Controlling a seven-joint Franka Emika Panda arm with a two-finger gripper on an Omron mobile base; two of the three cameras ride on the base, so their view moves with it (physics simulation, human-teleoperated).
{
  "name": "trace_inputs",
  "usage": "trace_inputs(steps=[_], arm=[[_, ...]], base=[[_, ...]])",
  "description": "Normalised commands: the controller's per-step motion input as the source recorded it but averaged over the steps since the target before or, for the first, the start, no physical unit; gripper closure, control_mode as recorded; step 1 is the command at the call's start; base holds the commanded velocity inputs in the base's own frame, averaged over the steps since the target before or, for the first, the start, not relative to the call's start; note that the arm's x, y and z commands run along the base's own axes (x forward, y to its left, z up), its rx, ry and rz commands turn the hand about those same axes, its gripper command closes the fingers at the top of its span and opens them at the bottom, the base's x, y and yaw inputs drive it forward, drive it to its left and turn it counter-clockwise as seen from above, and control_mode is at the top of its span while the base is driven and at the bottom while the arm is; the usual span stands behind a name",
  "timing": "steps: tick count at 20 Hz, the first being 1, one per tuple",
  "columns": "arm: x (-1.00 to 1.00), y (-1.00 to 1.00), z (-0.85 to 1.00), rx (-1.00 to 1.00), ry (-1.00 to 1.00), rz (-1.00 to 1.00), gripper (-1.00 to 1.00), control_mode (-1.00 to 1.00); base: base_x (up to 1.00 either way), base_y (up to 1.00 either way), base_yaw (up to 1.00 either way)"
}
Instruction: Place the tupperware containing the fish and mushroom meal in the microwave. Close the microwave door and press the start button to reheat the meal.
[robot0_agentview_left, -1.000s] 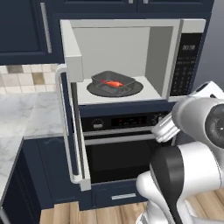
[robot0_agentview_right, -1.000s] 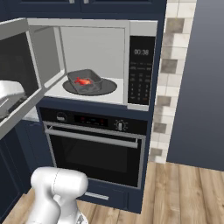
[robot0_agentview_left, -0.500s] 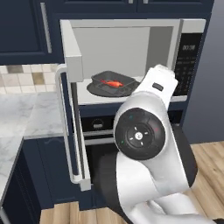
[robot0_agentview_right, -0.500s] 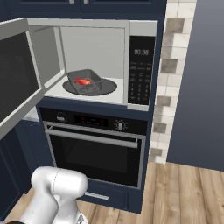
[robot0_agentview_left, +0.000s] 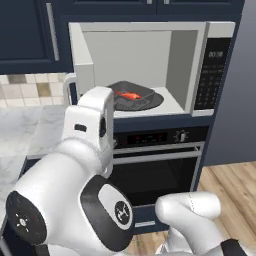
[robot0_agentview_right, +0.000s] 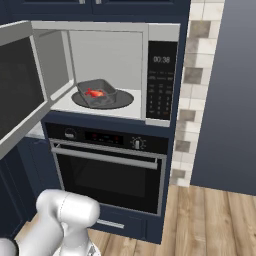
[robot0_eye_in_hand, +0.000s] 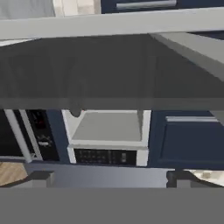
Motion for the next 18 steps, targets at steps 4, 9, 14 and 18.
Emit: trace_inputs(steps=[4, 9, 14, 18], arm=[[0.00, 1.00, -0.34, -0.29, -0.11, 0.00, -1.00, -1.00], [0.00, 0.99, -0.25, -0.17, -0.02, 0.00, -1.00, -1.00], [0.24, 0.64, -0.11, -0.05, 0.02, 0.00, -1.00, -1.00], [0.58, 0.24, -0.09, 0.00, 0.05, 0.00, -1.00, -1.00]], base=[[0.00, 0.00, 0.00], [0.00, 0.00, 0.00], [0.00, 0.00, 0.00], [0.00, 0.00, 0.00]])
